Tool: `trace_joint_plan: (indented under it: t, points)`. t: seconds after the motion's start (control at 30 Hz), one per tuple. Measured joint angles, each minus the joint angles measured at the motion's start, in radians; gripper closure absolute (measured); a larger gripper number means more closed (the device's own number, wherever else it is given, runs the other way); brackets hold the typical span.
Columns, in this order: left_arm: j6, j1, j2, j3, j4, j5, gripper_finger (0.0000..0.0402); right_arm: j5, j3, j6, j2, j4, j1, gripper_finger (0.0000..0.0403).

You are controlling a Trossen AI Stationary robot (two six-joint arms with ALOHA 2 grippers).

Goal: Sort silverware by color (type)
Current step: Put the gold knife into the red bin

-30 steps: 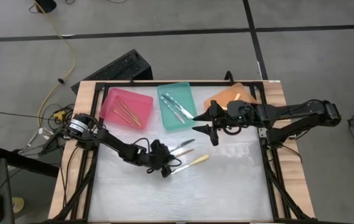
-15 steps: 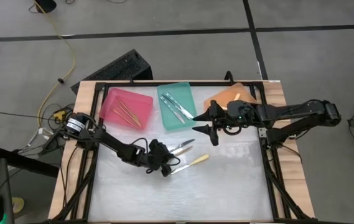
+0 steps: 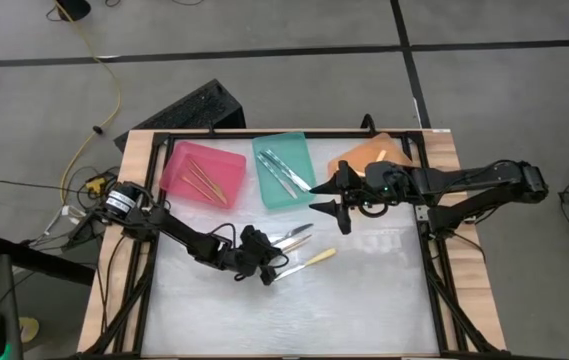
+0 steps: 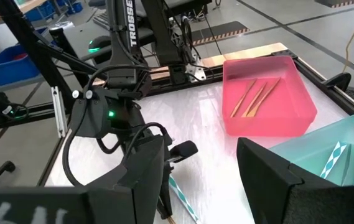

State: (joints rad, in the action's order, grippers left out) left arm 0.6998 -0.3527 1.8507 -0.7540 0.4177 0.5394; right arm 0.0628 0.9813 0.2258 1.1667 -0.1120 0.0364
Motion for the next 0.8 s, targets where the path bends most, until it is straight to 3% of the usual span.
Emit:
trace_joint_plan:
  t: [0.3, 0.53, 0.8]
  points:
    - [-0.110, 0.000, -0.114, -0.001, 0.006, 0.053, 0.0401, 0.000, 0.000, 0.001, 0.000, 0.000, 0.000, 0.0191]
    - [-0.211, 0.000, -0.253, -0.001, -0.001, 0.149, 0.0401, 0.017, 0.000, 0.001, 0.000, 0.015, -0.008, 0.0191]
    - [-0.381, 0.000, -0.424, -0.002, 0.001, 0.298, 0.0401, 0.018, 0.000, 0.002, 0.000, 0.150, -0.055, 0.0191]
